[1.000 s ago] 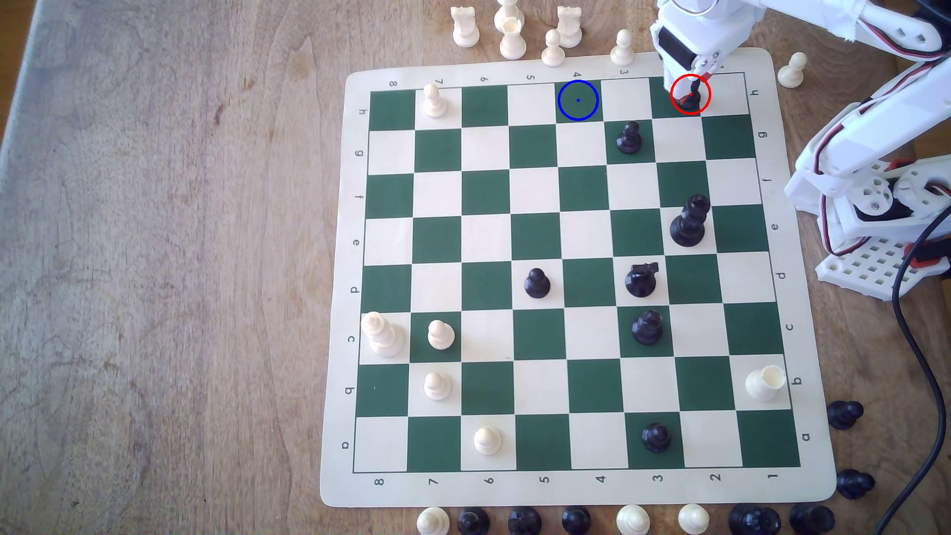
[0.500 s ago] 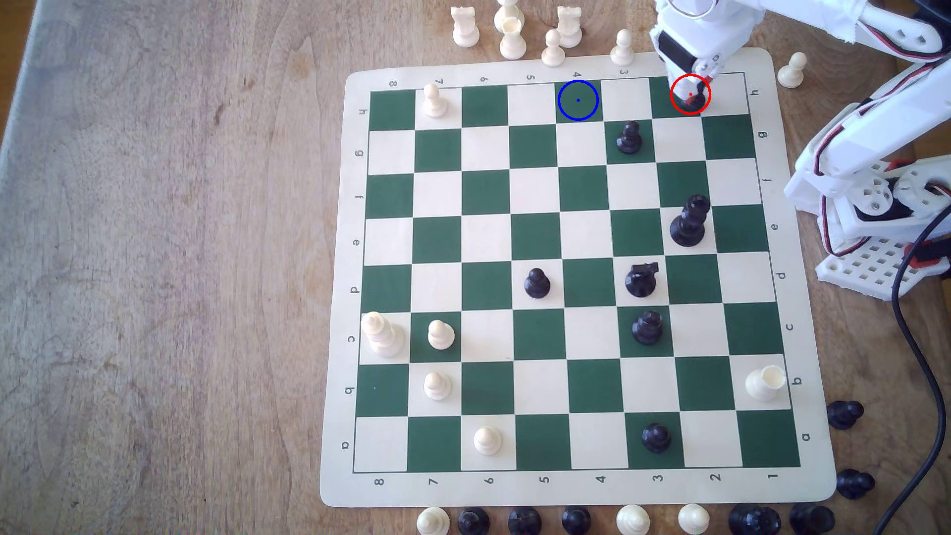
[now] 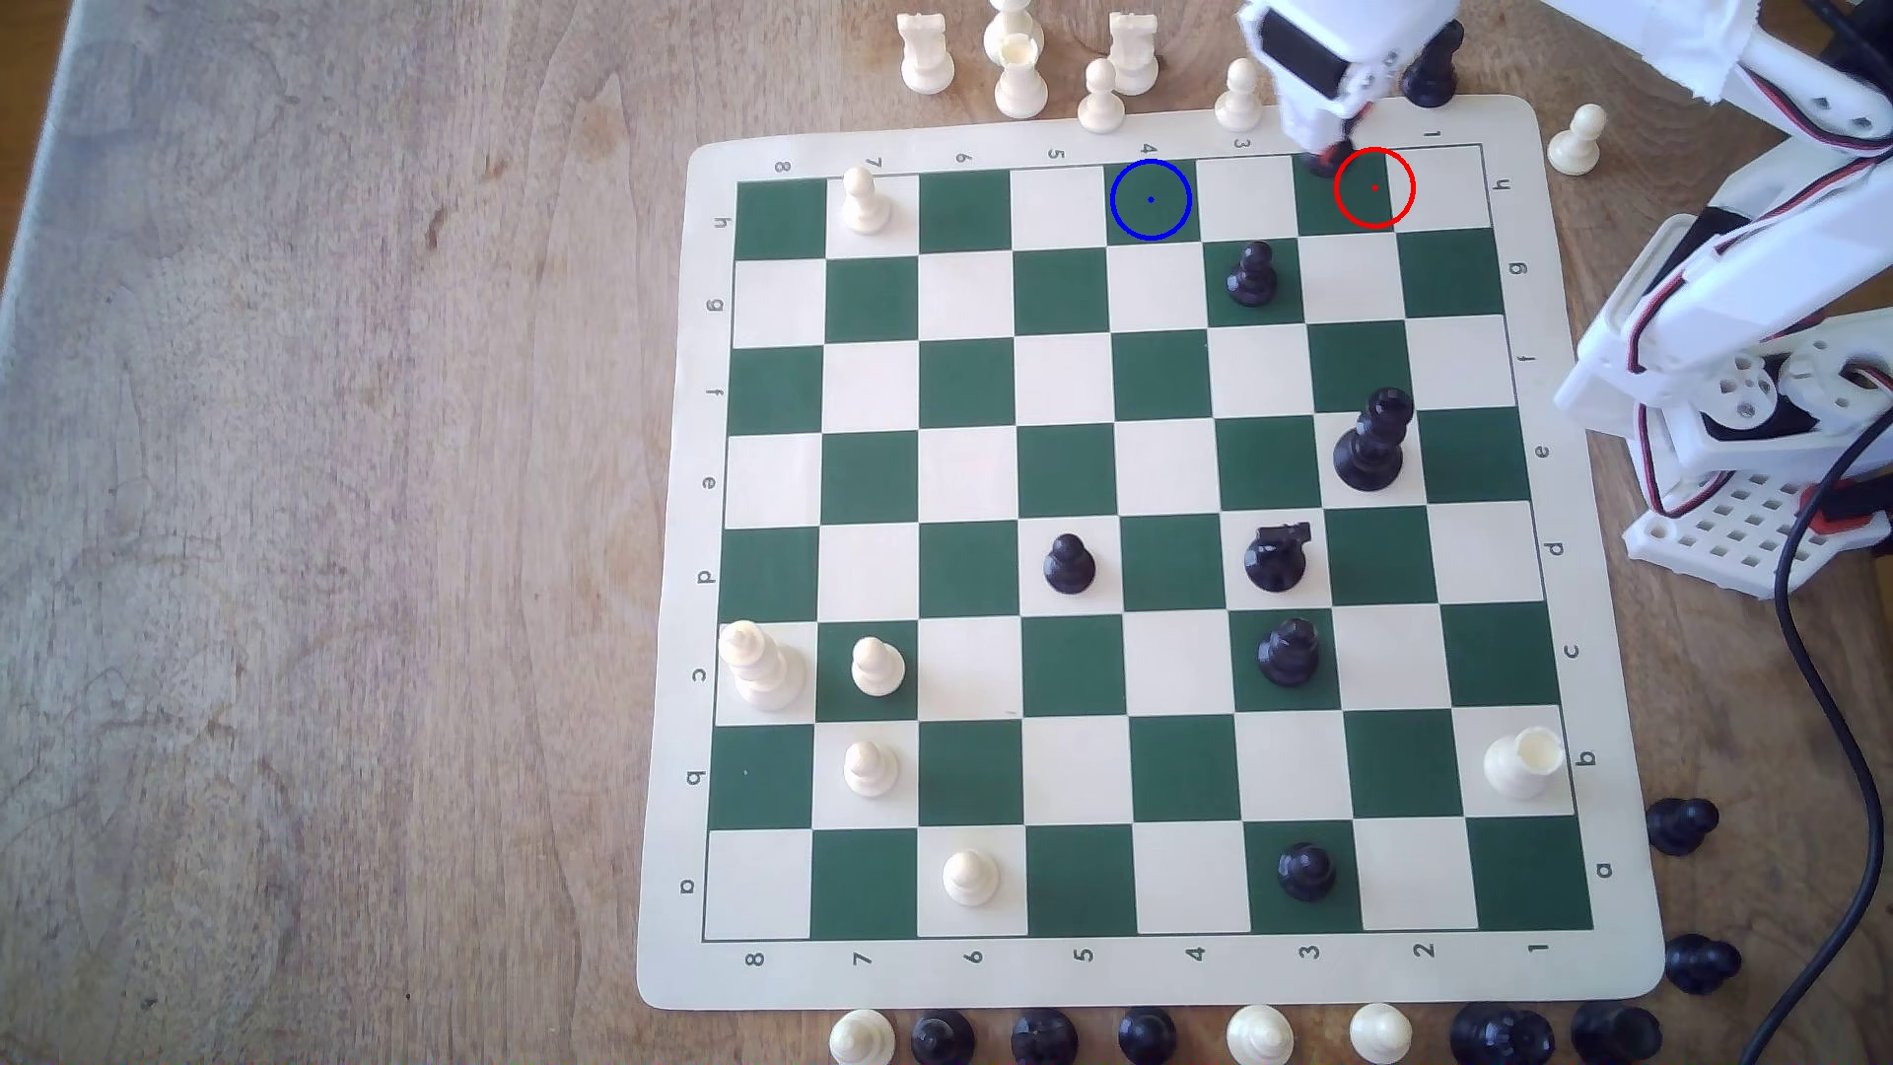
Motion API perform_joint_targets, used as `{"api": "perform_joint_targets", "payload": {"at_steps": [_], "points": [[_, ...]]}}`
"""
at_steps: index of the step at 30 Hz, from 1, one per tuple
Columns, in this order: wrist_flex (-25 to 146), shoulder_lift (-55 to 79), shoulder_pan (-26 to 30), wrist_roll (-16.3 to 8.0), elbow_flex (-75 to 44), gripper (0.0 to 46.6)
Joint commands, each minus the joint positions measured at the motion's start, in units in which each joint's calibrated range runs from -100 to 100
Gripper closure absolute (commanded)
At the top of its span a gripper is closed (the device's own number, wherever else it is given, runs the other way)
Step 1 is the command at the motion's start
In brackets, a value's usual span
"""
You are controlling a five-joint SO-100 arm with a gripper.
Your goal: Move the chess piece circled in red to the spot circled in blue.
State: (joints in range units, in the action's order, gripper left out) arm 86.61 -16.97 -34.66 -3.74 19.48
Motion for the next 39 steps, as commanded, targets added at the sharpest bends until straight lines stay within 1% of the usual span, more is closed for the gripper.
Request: {"api": "perform_joint_targets", "payload": {"at_steps": [1,4,11,16,24,39], "points": [[-1.52,0.58,2.24,-0.63,-7.24,46.4],[-3.81,1.94,3.57,-1.12,-7.87,46.4],[-10.12,6.19,5.06,-1.27,-7.42,46.4],[-11.43,9.50,6.46,-1.71,-9.05,46.4],[-12.58,15.86,8.03,-1.66,-13.40,46.4],[-13.15,23.59,7.56,-0.34,-17.93,46.4]]}}
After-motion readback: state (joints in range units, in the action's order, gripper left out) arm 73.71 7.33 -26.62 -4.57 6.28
